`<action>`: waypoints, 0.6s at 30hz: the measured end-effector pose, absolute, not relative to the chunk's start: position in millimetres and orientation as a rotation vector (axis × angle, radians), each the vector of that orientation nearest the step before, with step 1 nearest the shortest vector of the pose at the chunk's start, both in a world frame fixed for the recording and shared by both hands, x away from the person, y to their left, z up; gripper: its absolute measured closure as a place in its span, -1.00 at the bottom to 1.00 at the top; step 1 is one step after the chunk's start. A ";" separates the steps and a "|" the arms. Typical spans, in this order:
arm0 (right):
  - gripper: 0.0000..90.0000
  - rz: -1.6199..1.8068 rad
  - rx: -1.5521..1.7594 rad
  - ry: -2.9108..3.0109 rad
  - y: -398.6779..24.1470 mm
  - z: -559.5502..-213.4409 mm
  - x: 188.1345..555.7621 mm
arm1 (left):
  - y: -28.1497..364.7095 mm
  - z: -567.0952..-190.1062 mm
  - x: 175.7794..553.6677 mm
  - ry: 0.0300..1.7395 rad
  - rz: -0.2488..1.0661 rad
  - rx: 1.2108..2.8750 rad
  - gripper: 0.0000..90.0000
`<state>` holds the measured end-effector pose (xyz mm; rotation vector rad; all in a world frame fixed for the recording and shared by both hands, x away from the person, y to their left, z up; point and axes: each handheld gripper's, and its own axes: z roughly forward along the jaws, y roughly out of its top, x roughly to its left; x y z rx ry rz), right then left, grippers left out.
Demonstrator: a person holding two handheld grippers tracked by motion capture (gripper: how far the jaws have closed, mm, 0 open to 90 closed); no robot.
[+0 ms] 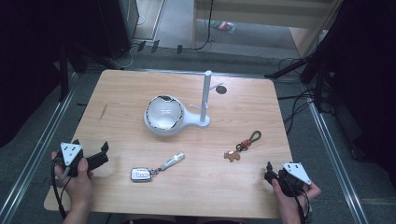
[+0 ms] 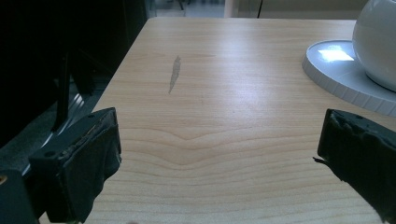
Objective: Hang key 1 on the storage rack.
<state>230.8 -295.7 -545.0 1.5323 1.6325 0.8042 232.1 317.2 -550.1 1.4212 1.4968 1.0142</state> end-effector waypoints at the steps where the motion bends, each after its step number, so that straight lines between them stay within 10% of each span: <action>1: -0.53 0.823 1.521 1.652 -294.9 -543.6 230.4 | 316.9 -550.0 230.9 1.506 1.025 1.406 -1.00; 18: -0.26 0.695 1.506 1.950 -274.6 -502.5 258.7 | 315.1 -550.1 229.7 1.499 1.013 1.426 -1.00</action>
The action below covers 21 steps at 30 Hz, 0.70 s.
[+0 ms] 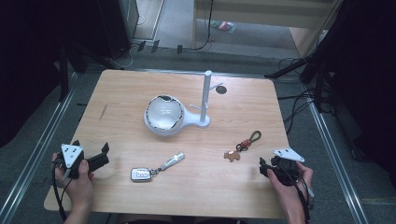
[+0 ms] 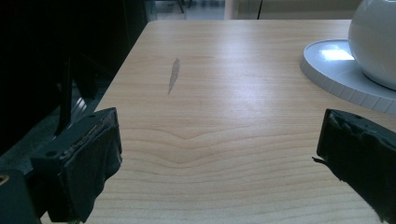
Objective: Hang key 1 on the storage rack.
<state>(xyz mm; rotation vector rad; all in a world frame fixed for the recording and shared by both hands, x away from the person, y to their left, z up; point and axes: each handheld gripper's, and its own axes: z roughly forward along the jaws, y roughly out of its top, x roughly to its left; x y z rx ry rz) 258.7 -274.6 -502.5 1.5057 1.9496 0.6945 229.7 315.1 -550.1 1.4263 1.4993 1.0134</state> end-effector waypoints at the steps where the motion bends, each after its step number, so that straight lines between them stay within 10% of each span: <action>1: -0.26 0.678 1.518 1.964 -273.7 -500.1 261.6 | 315.7 -550.1 229.7 1.504 1.008 1.422 -1.00; 21: -0.27 0.393 1.901 2.037 -259.6 -482.4 327.4 | 315.0 -549.7 237.7 1.531 1.001 1.463 -1.00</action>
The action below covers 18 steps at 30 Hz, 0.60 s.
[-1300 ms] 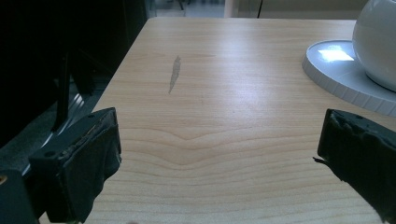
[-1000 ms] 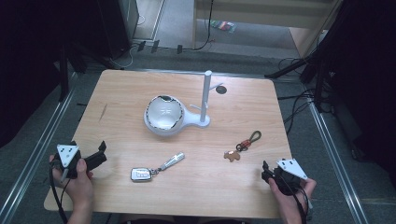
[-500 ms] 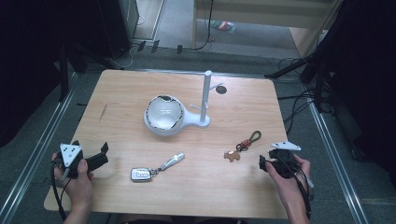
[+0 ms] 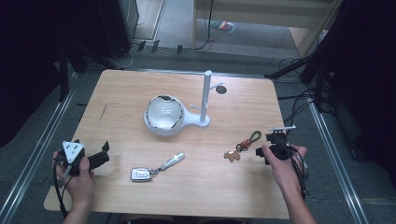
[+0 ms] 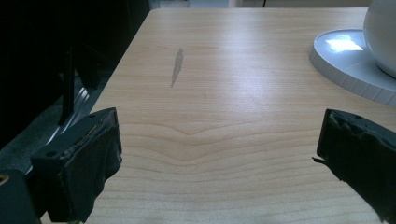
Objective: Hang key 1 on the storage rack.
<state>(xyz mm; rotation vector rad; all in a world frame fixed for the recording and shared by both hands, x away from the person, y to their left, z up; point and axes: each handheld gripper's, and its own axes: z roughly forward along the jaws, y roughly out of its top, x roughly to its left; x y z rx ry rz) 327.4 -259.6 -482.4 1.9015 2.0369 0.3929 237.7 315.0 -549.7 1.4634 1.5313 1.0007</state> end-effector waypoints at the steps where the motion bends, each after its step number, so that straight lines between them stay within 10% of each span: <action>1: -0.29 0.369 1.921 2.043 -258.4 -482.4 330.7 | 315.2 -549.5 237.9 1.534 0.999 1.467 -1.00; 18: -0.48 0.199 2.109 2.133 -241.4 -489.2 375.3 | 317.0 -549.6 239.4 1.548 0.987 1.461 -1.00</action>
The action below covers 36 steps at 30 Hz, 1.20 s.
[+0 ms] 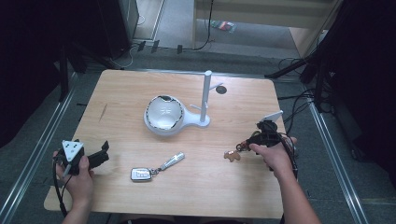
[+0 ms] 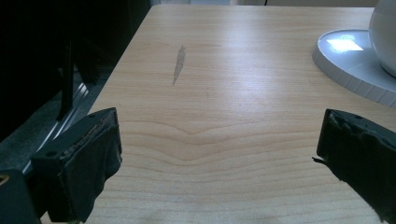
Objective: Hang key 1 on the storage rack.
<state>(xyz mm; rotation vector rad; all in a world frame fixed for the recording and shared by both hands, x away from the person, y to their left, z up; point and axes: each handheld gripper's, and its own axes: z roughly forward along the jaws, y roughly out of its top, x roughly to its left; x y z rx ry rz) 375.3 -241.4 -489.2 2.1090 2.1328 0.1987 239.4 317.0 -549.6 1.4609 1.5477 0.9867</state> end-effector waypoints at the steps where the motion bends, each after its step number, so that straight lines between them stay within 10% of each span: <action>1: -0.47 0.204 2.103 2.127 -240.0 -488.4 376.3 | 316.9 -549.4 239.4 1.549 0.987 1.464 -1.00; 36: -0.10 0.179 2.322 1.965 -212.6 -494.4 407.1 | 321.4 -549.6 238.5 1.554 0.955 1.423 -1.00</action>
